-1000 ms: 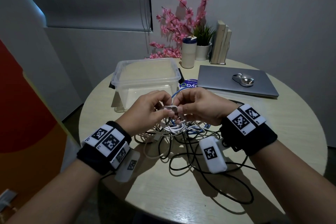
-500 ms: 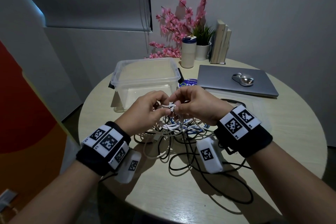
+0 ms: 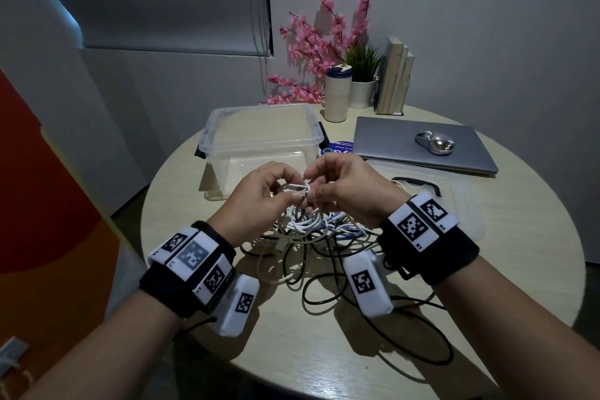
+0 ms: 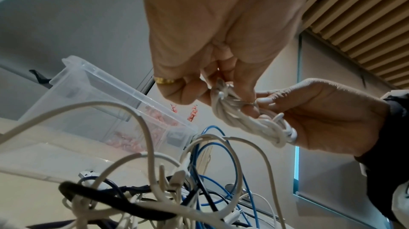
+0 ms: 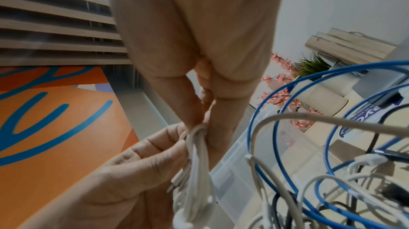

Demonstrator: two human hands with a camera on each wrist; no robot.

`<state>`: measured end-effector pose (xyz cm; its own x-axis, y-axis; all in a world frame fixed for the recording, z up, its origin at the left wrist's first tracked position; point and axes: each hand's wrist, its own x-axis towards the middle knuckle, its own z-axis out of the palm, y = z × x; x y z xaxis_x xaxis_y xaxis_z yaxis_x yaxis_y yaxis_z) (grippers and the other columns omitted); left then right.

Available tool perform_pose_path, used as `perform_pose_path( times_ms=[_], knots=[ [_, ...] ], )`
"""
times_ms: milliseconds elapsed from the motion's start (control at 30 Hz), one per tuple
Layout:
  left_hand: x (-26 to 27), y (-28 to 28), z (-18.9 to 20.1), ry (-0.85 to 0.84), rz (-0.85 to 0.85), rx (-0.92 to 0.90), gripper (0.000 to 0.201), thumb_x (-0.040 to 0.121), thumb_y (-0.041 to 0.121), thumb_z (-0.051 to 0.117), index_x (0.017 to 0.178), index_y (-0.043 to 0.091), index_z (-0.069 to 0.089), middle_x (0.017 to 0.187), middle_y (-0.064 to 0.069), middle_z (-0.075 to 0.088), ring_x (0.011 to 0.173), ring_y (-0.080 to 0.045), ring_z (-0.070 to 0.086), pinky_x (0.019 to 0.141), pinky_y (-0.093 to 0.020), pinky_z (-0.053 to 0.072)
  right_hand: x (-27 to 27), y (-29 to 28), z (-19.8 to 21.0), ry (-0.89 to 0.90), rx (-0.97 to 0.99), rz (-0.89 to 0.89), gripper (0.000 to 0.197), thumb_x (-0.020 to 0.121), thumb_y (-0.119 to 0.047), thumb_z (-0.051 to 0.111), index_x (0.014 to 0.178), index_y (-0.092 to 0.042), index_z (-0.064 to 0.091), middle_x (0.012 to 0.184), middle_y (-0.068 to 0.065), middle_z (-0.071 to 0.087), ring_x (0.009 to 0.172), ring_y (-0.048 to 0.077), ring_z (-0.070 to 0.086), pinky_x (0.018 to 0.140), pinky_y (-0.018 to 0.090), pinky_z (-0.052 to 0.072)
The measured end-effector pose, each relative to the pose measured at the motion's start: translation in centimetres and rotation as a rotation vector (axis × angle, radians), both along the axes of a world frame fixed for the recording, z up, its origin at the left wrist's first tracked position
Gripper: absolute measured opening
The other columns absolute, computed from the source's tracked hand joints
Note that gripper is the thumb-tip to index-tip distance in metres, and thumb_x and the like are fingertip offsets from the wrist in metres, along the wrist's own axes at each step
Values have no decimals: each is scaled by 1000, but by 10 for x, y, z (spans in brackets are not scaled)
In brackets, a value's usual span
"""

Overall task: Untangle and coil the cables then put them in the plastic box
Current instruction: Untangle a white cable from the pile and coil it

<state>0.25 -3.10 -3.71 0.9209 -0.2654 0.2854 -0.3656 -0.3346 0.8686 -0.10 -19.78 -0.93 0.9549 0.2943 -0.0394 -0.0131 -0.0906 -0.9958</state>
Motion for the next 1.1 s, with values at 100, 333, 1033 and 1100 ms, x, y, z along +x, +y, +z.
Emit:
perform_pose_path(
  times_ms=[100,333,1033,1100],
  knots=[
    [0,1,-1,50,14,22,8,84,2,66,86,9,62,68,8,67,61,-8,56,53,-29,54,0,1,-1,-10,-29,-5,27,83,22,51,86,-5,50,66,11,52,43,10,59,41,19,46],
    [0,2,-1,36,28,75,15,82,4,69,81,16,61,75,8,62,66,-20,56,56,-32,54,3,7,-6,6,-60,-13,26,83,22,49,85,-5,51,71,14,52,54,21,61,57,41,57],
    [3,1,-6,-471,82,248,10,86,2,62,86,11,58,82,11,50,77,6,47,69,-6,35,6,4,8,187,91,-76,18,83,17,52,82,1,59,68,20,62,57,23,64,55,30,56],
    [3,2,-6,-481,69,259,10,87,1,61,87,10,57,82,13,49,77,6,47,68,-6,35,7,3,6,183,73,-78,16,83,16,53,84,1,60,66,18,63,60,24,64,64,34,56]
  ],
)
